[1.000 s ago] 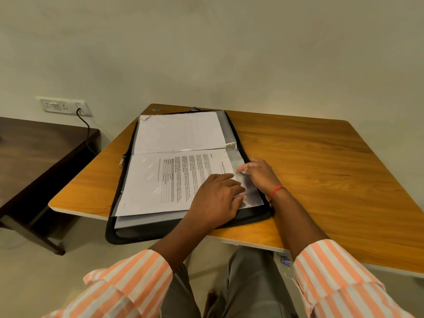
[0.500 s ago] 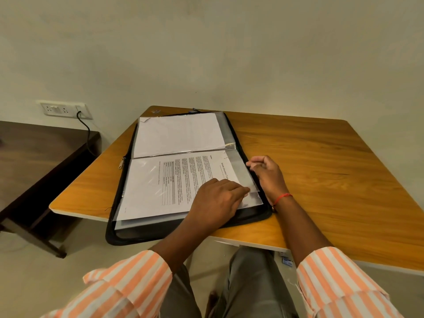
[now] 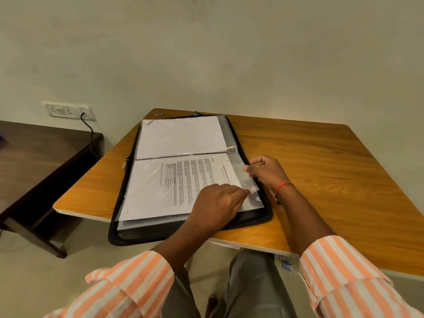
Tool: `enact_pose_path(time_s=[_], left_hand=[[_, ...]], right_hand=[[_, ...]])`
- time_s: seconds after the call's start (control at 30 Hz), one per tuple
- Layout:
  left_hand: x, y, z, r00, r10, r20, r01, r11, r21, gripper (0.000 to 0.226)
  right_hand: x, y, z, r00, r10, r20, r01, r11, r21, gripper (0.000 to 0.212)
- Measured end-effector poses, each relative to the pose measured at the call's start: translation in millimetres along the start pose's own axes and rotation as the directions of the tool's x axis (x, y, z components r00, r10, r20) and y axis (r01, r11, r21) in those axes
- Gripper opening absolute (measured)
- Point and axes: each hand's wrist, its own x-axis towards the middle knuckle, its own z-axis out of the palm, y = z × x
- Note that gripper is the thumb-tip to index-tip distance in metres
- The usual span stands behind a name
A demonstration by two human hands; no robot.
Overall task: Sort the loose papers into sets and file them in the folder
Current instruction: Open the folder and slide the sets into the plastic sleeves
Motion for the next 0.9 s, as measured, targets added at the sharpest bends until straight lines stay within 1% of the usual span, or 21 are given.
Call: enact_pose_path(time_s=[0.1,0.17,0.33,0.43,0.57,0.67,0.77,0.9], left_hand=[[-0.3,0.1,1.7,1.0,-0.003,0.004,0.003,1.0,0.012,0.024],[-0.6,0.0,2.9,1.0,-0.01,0.001,0.01,1.0,0.015,0.027],[-1.6,-1.2,6.8,1.0,-0.019,0.009,0.019,1.0,0.009,0.023],[-1.6,-1.2,7.6,1.0,-0.012,0.009,0.012,1.0,0.002,0.023],[-0.9,-0.9,6.8,1.0,-0.006,-0.006,0.006,1.0,-0.002,0.022],[-0.7,-1.3,6.1,1.0,0.002,-0.004,-0.002,1.0,0.0,0.022],[-0.4,-1.7,6.9,1.0,0.009,0.002,-0.009,1.0,0.005,0.024],[-0.2,-1.7,7.6,1.0,0.014,-0.01,-0.014,1.0,0.003,0.026]], right_hand=[[-1.7,-3.5,3.9,1.0,0.0,0.007,0.001,0.999,-0.037,0.031],[-0.5,-1.9,7.4,1.0,0.013,0.001,-0.013,0.999,-0.051,0.024],[0.7,0.8,8.3,0.999,0.037,0.011,-0.036,0.995,-0.093,0.002],[-3.6,-5.4,6.2,0.998,0.057,0.032,-0.055,0.996,-0.069,0.014],[-3.5,-7.1,6.5,0.999,0.047,-0.002,-0.047,0.996,-0.081,0.017],[-2.5,-5.9,9.0,0.999,0.03,-0.031,-0.033,0.995,-0.091,0.017],[-2.1,-6.9,9.6,0.998,-0.031,-0.049,0.024,0.99,-0.141,0.014],[-1.7,-7.8,7.9,0.998,-0.048,-0.027,0.045,0.993,-0.11,0.008]])
